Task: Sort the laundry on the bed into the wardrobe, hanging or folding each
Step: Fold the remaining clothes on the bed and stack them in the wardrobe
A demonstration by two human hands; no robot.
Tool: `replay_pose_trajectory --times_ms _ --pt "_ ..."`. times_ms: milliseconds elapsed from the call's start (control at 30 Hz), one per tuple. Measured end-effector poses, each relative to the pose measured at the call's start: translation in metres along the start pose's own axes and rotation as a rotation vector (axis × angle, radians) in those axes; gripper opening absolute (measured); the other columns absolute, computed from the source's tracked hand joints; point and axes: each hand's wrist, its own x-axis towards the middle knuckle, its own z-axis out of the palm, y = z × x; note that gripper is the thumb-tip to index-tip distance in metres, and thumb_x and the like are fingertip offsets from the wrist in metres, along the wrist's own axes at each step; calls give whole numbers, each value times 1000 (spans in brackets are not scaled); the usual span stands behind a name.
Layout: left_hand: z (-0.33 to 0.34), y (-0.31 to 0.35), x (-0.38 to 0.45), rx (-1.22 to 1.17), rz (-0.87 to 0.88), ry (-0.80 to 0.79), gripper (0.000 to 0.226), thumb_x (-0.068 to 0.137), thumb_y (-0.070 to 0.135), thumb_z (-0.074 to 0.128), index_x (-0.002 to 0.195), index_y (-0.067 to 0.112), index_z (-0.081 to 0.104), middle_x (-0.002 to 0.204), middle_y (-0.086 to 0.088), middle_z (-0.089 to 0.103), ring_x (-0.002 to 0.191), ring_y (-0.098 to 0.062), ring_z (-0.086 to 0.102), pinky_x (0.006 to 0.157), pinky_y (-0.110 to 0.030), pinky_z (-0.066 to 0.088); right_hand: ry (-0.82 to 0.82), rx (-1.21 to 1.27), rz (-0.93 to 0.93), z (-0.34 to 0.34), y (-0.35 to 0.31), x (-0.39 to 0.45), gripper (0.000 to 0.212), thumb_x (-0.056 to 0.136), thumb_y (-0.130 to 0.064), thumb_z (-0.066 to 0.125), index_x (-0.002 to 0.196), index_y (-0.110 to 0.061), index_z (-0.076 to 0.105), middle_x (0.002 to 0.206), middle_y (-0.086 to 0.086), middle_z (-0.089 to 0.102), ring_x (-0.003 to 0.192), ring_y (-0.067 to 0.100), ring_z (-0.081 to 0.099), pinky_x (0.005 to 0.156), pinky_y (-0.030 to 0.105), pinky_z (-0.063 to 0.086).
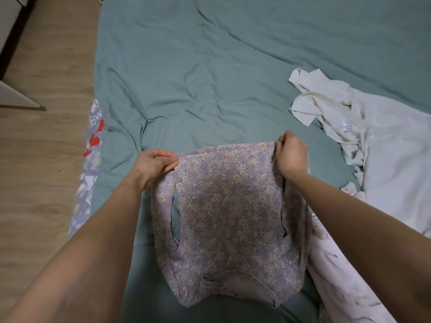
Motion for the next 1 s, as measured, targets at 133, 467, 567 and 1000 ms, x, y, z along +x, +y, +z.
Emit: replay_pose_trajectory --times_ms 133,467,567,1000 --pt "-11 -1 1 156 38 -154 7 88 2 63 92 5 68 83 -9 70 67 -10 70 64 -17 57 -38 -102 -20 3 0 -2 15 96 -13 46 98 -1 54 98 21 61 91 38 55 69 39 38" --pt "5 17 -11 209 156 -279 6 89 -1 61 91 -1 67 73 -7 69 63 -7 67 63 -12 54 -483 288 -457 38 -109 -34 31 91 -23 60 121 -14 56 119 0 58 109 10 50 94 23 40" --pt "6 18 -14 210 191 -317 7 87 -2 63 88 0 69 73 -4 72 68 -8 68 66 -13 54 -649 378 -397 49 -131 -31 12 87 -16 65 99 -13 65 97 1 65 92 13 58 77 23 42" --pt "2 29 -12 31 -422 -280 10 93 1 56 86 -5 62 62 -11 69 49 -12 67 53 -20 57 -562 408 -475 62 -134 -38 19 74 -3 73 65 -15 62 93 4 68 83 16 62 69 15 43"
